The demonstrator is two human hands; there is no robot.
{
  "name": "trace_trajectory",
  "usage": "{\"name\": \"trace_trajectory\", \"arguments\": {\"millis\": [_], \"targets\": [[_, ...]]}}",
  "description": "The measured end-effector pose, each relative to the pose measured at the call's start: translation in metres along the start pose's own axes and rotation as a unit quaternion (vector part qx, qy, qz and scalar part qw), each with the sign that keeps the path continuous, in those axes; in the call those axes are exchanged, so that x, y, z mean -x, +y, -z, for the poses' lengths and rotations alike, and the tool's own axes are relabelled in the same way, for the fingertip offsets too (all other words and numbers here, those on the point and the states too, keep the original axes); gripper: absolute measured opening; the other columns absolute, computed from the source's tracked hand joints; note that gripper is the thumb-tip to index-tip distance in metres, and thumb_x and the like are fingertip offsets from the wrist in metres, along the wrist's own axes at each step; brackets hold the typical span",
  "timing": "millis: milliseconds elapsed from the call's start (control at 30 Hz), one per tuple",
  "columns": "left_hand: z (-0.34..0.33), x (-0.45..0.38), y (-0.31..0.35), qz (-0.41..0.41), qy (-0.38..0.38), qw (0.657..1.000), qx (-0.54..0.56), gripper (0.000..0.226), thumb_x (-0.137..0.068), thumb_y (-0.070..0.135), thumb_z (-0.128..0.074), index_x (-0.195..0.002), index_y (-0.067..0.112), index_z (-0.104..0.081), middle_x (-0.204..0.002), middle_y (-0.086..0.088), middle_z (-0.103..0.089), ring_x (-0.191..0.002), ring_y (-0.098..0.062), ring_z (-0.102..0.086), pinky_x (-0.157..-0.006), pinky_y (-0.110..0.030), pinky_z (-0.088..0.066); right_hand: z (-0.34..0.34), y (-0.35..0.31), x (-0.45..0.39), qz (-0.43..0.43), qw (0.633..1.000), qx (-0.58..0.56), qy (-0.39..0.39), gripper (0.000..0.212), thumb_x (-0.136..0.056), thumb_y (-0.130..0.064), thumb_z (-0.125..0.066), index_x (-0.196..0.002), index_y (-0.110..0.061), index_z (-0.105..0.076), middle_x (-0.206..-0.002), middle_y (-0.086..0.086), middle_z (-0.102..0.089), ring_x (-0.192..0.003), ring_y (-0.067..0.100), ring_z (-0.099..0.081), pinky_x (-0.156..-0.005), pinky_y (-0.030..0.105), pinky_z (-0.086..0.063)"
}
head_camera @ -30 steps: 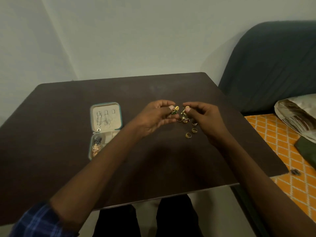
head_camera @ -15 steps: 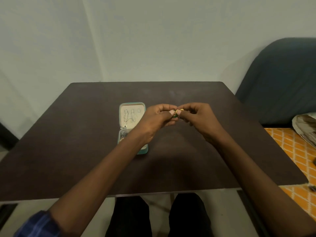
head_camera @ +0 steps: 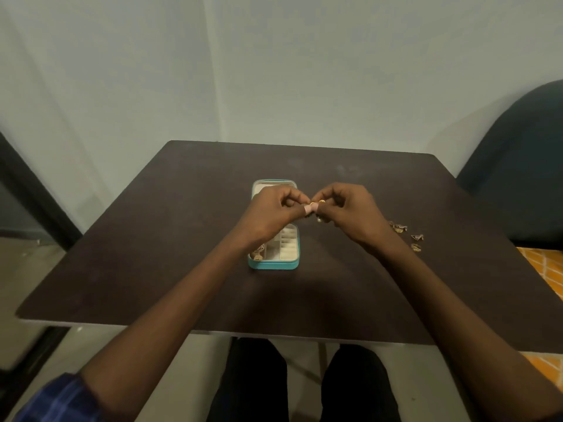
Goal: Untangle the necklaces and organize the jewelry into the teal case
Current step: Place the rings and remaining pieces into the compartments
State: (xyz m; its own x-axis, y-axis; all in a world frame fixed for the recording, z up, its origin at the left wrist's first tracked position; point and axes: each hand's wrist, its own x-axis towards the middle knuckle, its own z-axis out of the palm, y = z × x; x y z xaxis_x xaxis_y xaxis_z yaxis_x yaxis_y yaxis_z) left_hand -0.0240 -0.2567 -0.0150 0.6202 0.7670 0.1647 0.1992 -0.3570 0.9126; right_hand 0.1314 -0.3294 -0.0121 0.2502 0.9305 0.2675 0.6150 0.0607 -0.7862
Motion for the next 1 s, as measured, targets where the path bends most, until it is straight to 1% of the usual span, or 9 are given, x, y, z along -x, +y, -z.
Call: {"name": "trace_trajectory", "arguments": {"millis": [67, 133, 267, 367, 433, 567, 700, 867, 1000], "targets": [[0.007, 0.003, -0.005, 0.016, 0.01, 1.0, 0.005, 0.008, -0.08, 0.019, -0.072, -0.084, 0.019, -0.066, -0.068, 0.004, -0.066, -0.062, -0.001, -0.06, -0.06, -0.016, -0.046, -0.008, -0.002, -0.003, -0.007, 1.0, -0.023, -0.014, 0.008, -0.084, -0.014, -0.068, -0.091, -0.011, -0.07, -0.066, -0.001, -0.067, -0.055, -0.001, -0.058, -0.05, 0.011, -0.042], [0.013, 0.005, -0.012, 0.031, 0.019, 0.999, 0.005, 0.009, -0.079, 0.015, -0.073, -0.084, 0.019, -0.066, -0.069, -0.002, -0.067, -0.064, -0.009, -0.06, -0.062, -0.025, -0.048, -0.017, -0.005, -0.005, -0.008, 0.999, -0.04, -0.027, 0.012, -0.083, -0.014, -0.068, -0.094, -0.012, -0.071, -0.068, 0.003, -0.068, -0.057, 0.002, -0.058, -0.052, 0.014, -0.043], [0.024, 0.013, -0.029, 0.076, 0.028, 0.997, -0.003, 0.013, -0.076, 0.013, -0.075, -0.081, 0.019, -0.065, -0.076, -0.007, -0.072, -0.078, -0.024, -0.07, -0.079, -0.042, -0.056, -0.035, -0.005, -0.006, -0.011, 0.998, -0.012, -0.056, 0.005, -0.083, -0.018, -0.068, -0.085, -0.018, -0.072, -0.076, 0.013, -0.07, -0.067, 0.021, -0.061, -0.064, 0.04, -0.052], [0.028, 0.019, -0.041, 0.105, 0.032, 0.994, -0.024, 0.014, -0.075, 0.012, -0.075, -0.081, 0.018, -0.064, -0.075, -0.006, -0.071, -0.076, -0.023, -0.069, -0.079, -0.044, -0.056, -0.05, -0.004, -0.004, -0.026, 0.997, 0.01, -0.078, 0.004, -0.083, -0.015, -0.068, -0.084, -0.016, -0.072, -0.078, 0.014, -0.07, -0.074, 0.025, -0.065, -0.073, 0.046, -0.053], [0.028, 0.023, -0.048, 0.119, 0.03, 0.992, -0.038, 0.012, -0.077, 0.011, -0.074, -0.081, 0.017, -0.064, -0.08, -0.01, -0.072, -0.075, -0.022, -0.069, -0.074, -0.039, -0.056, -0.06, -0.002, -0.002, -0.039, 0.995, 0.032, -0.09, 0.005, -0.084, -0.013, -0.067, -0.086, -0.015, -0.072, -0.088, 0.013, -0.071, -0.086, 0.027, -0.066, -0.075, 0.045, -0.055], [0.024, 0.029, -0.052, 0.125, 0.028, 0.985, -0.118, 0.004, -0.08, 0.01, -0.069, -0.084, 0.011, -0.07, -0.084, -0.007, -0.073, -0.072, -0.015, -0.069, -0.065, -0.025, -0.055, -0.072, 0.001, -0.001, -0.053, 0.989, 0.079, -0.111, 0.009, -0.084, -0.013, -0.066, -0.091, -0.013, -0.072, -0.104, 0.003, -0.069, -0.09, 0.008, -0.058, -0.059, 0.014, -0.045], [0.022, 0.033, -0.054, 0.128, 0.016, 0.979, -0.16, 0.01, -0.081, 0.009, -0.066, -0.086, 0.009, -0.074, -0.074, -0.006, -0.071, -0.063, -0.009, -0.064, -0.068, -0.027, -0.054, -0.077, 0.004, -0.002, -0.058, 0.982, 0.127, -0.128, 0.01, -0.085, -0.016, -0.064, -0.089, -0.018, -0.073, -0.103, 0.003, -0.069, -0.086, 0.009, -0.057, -0.065, 0.024, -0.048], [0.019, 0.039, -0.054, 0.091, 0.019, 0.972, -0.217, 0.014, -0.083, 0.011, -0.065, -0.093, 0.012, -0.074, -0.093, -0.007, -0.073, -0.088, -0.017, -0.067, -0.08, -0.035, -0.054, -0.08, 0.006, -0.004, -0.061, 0.972, 0.162, -0.157, 0.009, -0.086, -0.017, -0.062, -0.084, -0.021, -0.07, -0.101, 0.004, -0.07, -0.088, 0.015, -0.062, -0.076, 0.037, -0.055], [0.017, 0.045, -0.058, 0.075, 0.013, 0.969, -0.236, 0.02, -0.087, 0.011, -0.061, -0.104, 0.015, -0.07, -0.108, -0.007, -0.071, -0.098, -0.016, -0.066, -0.083, -0.03, -0.055, -0.083, 0.004, -0.006, -0.041, 0.96, 0.214, -0.177, 0.013, -0.088, -0.017, -0.058, -0.095, -0.016, -0.068, -0.103, 0.005, -0.068, -0.086, 0.017, -0.063, -0.071, 0.033, -0.055]]}}
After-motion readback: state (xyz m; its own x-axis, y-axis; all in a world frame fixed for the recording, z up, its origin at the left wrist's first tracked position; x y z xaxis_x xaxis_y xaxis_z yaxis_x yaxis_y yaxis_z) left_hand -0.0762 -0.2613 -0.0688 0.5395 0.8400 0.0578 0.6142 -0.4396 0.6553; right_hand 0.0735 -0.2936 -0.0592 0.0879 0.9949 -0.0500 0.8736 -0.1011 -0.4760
